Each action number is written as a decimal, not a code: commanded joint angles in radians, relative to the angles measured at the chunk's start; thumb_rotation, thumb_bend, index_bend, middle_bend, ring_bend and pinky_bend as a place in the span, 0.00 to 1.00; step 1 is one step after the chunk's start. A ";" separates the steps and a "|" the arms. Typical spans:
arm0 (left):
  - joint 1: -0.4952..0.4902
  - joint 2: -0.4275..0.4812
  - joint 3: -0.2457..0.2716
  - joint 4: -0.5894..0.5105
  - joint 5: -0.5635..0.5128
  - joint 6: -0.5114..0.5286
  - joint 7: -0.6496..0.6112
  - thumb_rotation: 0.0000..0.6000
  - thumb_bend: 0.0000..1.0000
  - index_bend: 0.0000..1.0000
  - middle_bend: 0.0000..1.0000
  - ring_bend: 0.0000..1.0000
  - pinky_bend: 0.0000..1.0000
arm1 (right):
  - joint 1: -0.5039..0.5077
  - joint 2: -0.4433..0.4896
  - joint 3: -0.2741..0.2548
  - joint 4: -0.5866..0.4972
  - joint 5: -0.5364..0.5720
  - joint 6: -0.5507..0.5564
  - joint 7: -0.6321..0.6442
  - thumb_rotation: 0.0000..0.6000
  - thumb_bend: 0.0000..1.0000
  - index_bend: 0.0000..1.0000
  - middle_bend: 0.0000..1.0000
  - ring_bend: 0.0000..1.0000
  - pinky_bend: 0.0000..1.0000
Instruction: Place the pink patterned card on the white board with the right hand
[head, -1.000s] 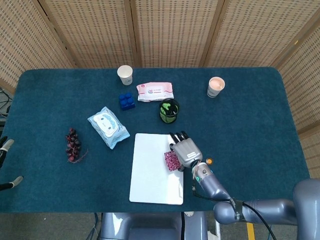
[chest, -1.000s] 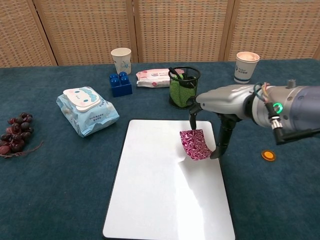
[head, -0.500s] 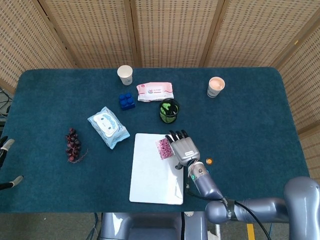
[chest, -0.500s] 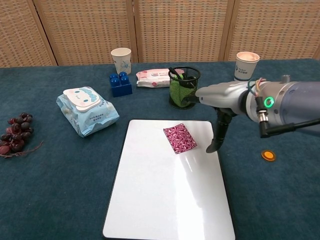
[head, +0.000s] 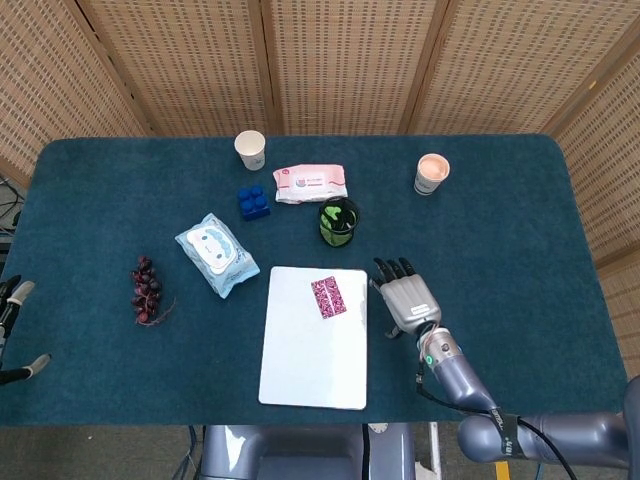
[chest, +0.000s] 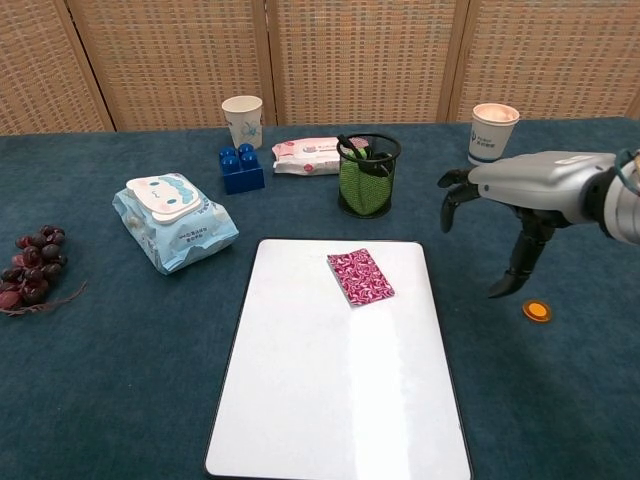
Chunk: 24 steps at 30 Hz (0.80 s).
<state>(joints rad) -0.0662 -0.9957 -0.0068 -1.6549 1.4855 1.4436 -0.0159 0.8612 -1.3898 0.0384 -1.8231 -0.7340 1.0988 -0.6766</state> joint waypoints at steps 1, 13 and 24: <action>0.001 -0.002 0.001 -0.003 0.003 0.003 0.007 1.00 0.00 0.00 0.00 0.00 0.00 | -0.087 -0.015 -0.070 0.133 -0.171 -0.015 0.136 1.00 0.19 0.34 0.00 0.00 0.00; -0.003 -0.009 -0.001 -0.004 -0.010 -0.008 0.024 1.00 0.00 0.00 0.00 0.00 0.00 | -0.153 -0.081 -0.100 0.305 -0.287 -0.071 0.245 1.00 0.26 0.37 0.00 0.00 0.00; -0.005 -0.009 -0.002 -0.002 -0.012 -0.013 0.022 1.00 0.00 0.00 0.00 0.00 0.00 | -0.192 -0.094 -0.101 0.384 -0.347 -0.094 0.304 1.00 0.26 0.38 0.00 0.00 0.00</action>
<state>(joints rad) -0.0713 -1.0046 -0.0086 -1.6572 1.4733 1.4309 0.0062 0.6712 -1.4835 -0.0654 -1.4417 -1.0791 1.0068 -0.3746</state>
